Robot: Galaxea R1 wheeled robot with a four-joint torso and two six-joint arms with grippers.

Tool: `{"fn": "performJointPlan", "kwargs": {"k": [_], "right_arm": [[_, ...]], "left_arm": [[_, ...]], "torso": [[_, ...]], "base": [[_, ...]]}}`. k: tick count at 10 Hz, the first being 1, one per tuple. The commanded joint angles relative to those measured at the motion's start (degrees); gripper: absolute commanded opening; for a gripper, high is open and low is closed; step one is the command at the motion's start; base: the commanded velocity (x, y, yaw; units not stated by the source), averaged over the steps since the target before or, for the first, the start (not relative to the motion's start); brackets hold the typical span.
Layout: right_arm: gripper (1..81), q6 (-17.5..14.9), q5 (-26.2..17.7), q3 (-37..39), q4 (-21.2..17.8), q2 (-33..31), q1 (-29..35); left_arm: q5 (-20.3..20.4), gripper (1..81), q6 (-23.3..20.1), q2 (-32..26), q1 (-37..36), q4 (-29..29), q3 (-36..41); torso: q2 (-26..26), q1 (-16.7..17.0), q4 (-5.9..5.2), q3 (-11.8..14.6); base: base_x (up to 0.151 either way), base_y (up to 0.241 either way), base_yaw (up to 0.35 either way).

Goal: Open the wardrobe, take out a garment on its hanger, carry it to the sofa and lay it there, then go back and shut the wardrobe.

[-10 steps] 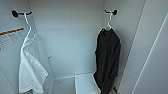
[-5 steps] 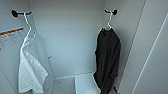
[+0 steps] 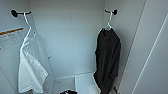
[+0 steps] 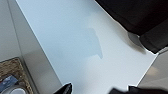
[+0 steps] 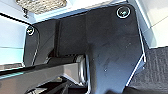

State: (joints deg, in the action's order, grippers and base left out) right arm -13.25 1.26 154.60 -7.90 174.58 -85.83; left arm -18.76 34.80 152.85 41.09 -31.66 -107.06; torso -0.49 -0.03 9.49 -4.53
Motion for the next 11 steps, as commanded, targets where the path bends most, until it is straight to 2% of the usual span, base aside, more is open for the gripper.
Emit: {"fn": "performJointPlan", "kwargs": {"k": [1, 4, 7, 11], "right_arm": [[81.1, 0.1, -3.5, 0.0, -0.5, 0.3, 2.8], [81.1, 0.2, -3.3, -0.3, -0.5, 0.4, 2.9], [81.1, 0.3, -3.3, -0.3, -0.5, 0.4, 2.7], [81.1, 0.3, -3.3, -0.4, -0.5, 0.9, 2.8]], "left_arm": [[-4.5, 81.1, 4.0, 0.4, -14.0, 0.0, 2.8], [-7.5, 81.1, 10.5, 5.8, -23.7, -0.1, 2.2], [-7.5, 81.1, 18.2, 10.0, -30.8, 0.0, 2.1], [-6.9, 81.1, 29.5, 10.9, -41.4, 0.3, 3.6]], "torso": [[0.0, 0.0, 0.00, 0.0], [0.0, 0.0, 0.00, 0.0], [0.0, -0.1, 0.00, 0.0], [0.0, -0.1, 0.00, 0.0]], "base": [[0.000, 0.000, 0.000], [0.000, 0.000, 0.000], [0.000, 0.000, 0.000], [0.000, 0.000, 0.000]]}}
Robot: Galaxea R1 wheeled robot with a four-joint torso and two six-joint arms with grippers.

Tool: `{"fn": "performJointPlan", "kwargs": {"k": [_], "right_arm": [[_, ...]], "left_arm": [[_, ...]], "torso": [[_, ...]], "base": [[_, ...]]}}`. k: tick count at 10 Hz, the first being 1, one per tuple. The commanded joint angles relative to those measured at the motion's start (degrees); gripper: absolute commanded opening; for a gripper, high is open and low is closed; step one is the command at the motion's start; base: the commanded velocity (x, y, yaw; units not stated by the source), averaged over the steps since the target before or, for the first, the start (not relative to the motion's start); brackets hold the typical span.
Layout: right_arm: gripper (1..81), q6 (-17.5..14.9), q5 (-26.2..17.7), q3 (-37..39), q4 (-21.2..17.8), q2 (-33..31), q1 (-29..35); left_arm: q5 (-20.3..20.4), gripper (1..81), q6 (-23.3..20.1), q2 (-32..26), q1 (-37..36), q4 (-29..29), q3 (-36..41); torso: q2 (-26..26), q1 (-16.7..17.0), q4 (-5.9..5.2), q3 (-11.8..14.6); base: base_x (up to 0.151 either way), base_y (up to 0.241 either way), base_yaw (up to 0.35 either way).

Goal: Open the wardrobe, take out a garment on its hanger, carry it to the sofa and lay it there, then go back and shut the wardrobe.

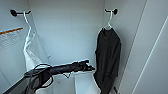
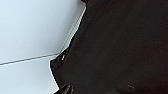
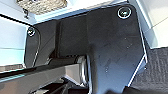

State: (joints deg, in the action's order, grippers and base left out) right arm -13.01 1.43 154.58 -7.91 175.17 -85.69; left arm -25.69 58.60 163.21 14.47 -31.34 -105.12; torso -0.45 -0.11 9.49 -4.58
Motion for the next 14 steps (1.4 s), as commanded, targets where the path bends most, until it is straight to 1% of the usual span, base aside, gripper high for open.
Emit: {"fn": "performJointPlan", "kwargs": {"k": [1, 5, 7, 10, 11, 12, 14], "right_arm": [[81.1, 0.1, -3.4, -0.4, -0.4, 0.3, 2.6], [81.1, 0.0, -3.3, -0.5, -0.4, 0.6, 2.3], [81.1, 0.0, -2.0, -0.5, -0.4, 0.7, 1.9], [81.1, -0.1, -1.5, -0.5, -0.4, 0.7, 1.7], [81.1, 0.0, -1.5, -0.5, -0.4, 0.9, 1.7], [81.1, -0.1, -1.5, -0.5, -0.4, 1.0, 1.7], [81.1, -0.1, -1.5, -0.3, -0.4, 1.4, 1.7]], "left_arm": [[0.0, 81.1, 7.8, 0.6, -17.2, 0.0, 1.7], [1.7, 81.1, 17.3, 2.2, -24.9, 0.1, 1.7], [2.7, 81.1, 22.3, 2.5, -28.2, 0.1, 1.1], [5.9, 81.1, 30.1, 2.8, -32.3, 0.1, -0.3], [8.3, 81.1, 32.6, 3.0, -33.1, 0.1, -1.5], [10.9, 81.1, 34.3, 3.1, -33.8, 1.4, -2.9], [12.2, 81.1, 34.5, 3.6, -36.3, 3.7, -4.7]], "torso": [[0.0, 0.0, 0.00, 0.0], [0.0, 0.0, 0.00, 0.0], [0.0, 0.0, 0.00, 0.0], [0.0, 0.0, 0.00, 0.0], [0.0, 0.0, 0.00, 0.0], [0.0, 0.0, 0.00, 0.0], [0.0, 0.0, 0.00, 0.0]], "base": [[0.000, 0.000, 0.000], [0.000, 0.000, 0.000], [0.000, 0.000, 0.000], [0.000, 0.000, 0.000], [0.000, 0.000, 0.000], [0.000, 0.000, 0.000], [0.000, 0.000, 0.000]]}}
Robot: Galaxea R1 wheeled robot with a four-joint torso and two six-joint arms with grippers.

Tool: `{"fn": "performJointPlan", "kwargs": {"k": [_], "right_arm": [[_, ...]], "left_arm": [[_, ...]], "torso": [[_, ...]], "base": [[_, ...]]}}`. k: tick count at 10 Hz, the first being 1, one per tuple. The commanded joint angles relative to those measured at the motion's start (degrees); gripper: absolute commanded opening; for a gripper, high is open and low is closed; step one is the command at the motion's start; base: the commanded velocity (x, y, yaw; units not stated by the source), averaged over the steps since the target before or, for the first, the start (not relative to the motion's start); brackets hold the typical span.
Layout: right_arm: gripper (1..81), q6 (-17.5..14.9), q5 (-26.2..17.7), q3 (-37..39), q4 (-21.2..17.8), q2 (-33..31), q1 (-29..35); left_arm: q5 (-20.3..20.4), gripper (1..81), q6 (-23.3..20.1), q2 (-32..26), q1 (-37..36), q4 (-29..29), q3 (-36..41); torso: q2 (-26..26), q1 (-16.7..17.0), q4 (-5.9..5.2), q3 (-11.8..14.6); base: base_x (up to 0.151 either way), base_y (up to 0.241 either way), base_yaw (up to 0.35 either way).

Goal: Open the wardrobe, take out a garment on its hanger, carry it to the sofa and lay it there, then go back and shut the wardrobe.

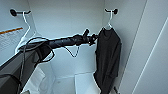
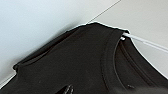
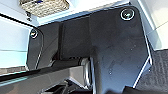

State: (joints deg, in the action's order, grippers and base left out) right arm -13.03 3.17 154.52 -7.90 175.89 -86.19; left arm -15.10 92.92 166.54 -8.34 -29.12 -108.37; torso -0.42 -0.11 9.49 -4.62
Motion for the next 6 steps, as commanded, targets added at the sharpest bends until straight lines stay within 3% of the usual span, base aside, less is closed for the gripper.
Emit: {"fn": "performJointPlan", "kwargs": {"k": [1, 3, 6], "right_arm": [[81.1, -0.1, -3.3, -0.1, -0.4, 1.1, 2.3], [81.1, -0.1, -3.3, -0.1, -0.4, 1.3, 2.3], [81.1, -0.1, -3.3, 0.0, -0.4, 1.5, 2.2]], "left_arm": [[2.6, 81.1, 0.2, 0.4, -14.6, 2.7, -2.4], [5.5, 81.1, 0.2, 0.6, -16.4, 4.7, -3.5], [5.6, 81.1, 0.2, 2.7, -18.5, 5.6, -4.9]], "torso": [[0.0, 0.0, 0.00, 0.0], [0.0, 0.0, 0.00, 0.0], [0.0, 0.0, 0.00, 0.0]], "base": [[0.000, 0.000, 0.000], [0.000, 0.000, 0.000], [0.000, 0.000, 0.000]]}}
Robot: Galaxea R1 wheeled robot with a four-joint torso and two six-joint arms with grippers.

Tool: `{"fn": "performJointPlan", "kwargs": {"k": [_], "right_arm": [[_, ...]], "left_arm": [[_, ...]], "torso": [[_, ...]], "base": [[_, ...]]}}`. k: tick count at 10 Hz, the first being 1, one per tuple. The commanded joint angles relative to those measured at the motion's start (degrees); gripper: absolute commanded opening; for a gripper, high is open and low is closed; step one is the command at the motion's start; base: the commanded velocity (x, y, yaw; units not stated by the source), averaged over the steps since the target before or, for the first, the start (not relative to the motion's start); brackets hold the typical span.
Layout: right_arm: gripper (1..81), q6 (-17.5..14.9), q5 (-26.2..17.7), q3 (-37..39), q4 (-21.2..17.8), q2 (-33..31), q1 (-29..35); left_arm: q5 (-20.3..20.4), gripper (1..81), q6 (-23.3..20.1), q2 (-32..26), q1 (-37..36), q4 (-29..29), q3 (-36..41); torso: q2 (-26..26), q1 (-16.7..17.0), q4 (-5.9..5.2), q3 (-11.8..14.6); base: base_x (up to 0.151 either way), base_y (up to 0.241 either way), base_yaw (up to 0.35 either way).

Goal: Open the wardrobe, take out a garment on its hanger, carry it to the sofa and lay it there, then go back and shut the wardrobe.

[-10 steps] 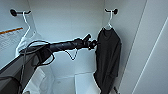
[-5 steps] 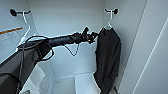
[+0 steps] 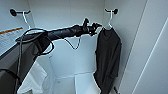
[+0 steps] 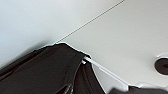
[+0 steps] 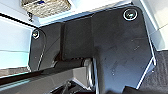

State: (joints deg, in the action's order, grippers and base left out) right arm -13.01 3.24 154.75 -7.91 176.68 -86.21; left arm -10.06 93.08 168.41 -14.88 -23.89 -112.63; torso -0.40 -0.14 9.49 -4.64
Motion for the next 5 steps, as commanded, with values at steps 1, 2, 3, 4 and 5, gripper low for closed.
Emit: {"fn": "performJointPlan", "kwargs": {"k": [1, 2, 3, 4, 5], "right_arm": [[81.1, -0.1, -3.3, -0.2, -0.4, 0.7, 2.2], [81.1, -0.1, -3.4, -0.2, -0.4, 0.8, 2.2], [81.1, -0.1, -3.4, -0.2, -0.4, 0.9, 2.3], [81.1, -0.1, -3.4, -0.1, -0.4, 1.1, 2.2], [81.1, -0.1, -3.4, 0.3, -0.4, 1.2, 2.2]], "left_arm": [[0.9, 81.1, 0.0, 1.7, -12.6, 0.3, -0.8], [1.4, 81.1, 0.0, 2.5, -13.0, 0.3, -0.9], [1.6, 81.1, 0.0, 3.1, -13.2, 0.3, -0.8], [2.9, 81.1, 0.0, 3.5, -13.2, 0.3, -0.5], [3.9, 81.1, 0.0, 3.6, -13.3, 0.4, 0.2]], "torso": [[0.0, 0.0, 0.00, 0.0], [0.0, 0.0, 0.00, 0.0], [0.0, 0.0, 0.00, 0.0], [0.0, 0.0, 0.00, 0.0], [0.0, 0.0, 0.00, 0.0]], "base": [[0.000, 0.000, 0.000], [0.000, 0.000, 0.000], [0.000, 0.000, 0.000], [0.000, 0.000, 0.000], [0.000, 0.000, 0.000]]}}
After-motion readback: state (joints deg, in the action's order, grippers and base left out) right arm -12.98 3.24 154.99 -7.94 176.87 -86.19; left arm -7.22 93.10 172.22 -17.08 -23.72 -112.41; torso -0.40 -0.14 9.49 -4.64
